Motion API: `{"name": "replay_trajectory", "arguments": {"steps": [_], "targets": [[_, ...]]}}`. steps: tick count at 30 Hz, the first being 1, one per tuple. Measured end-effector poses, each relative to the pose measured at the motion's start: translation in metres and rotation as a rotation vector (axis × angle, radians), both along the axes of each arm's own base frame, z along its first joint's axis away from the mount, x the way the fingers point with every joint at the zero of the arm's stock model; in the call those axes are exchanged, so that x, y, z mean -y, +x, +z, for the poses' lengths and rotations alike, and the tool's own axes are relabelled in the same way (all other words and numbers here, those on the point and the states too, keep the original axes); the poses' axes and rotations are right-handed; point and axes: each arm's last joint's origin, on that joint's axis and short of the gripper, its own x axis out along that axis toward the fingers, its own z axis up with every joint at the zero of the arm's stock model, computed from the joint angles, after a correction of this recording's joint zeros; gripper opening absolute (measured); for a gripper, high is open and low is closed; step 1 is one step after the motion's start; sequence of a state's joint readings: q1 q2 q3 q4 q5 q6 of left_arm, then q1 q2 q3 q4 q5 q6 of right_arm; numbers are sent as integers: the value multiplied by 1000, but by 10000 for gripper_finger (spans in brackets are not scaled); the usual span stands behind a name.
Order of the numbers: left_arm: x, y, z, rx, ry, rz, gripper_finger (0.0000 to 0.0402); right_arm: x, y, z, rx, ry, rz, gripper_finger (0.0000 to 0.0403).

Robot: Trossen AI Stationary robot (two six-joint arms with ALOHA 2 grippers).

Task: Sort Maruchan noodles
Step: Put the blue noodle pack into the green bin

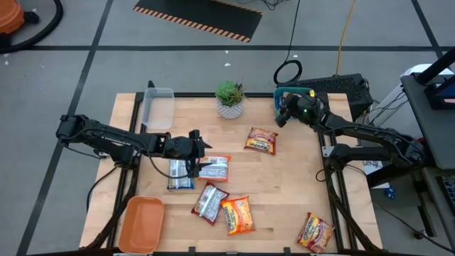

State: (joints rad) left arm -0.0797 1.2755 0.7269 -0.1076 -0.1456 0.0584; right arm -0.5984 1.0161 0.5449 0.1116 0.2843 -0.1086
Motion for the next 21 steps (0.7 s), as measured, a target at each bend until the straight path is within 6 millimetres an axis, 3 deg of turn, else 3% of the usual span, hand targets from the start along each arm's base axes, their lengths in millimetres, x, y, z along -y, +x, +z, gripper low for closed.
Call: {"name": "replay_trajectory", "arguments": {"steps": [11,21], "targets": [[-20,-22,-21,-291,-114,227,317,-26,14,-4,103,151,52,158],[-22,-31,-26,-352,-166,426,317,-64,24,-14,190,473,120,157]]}}
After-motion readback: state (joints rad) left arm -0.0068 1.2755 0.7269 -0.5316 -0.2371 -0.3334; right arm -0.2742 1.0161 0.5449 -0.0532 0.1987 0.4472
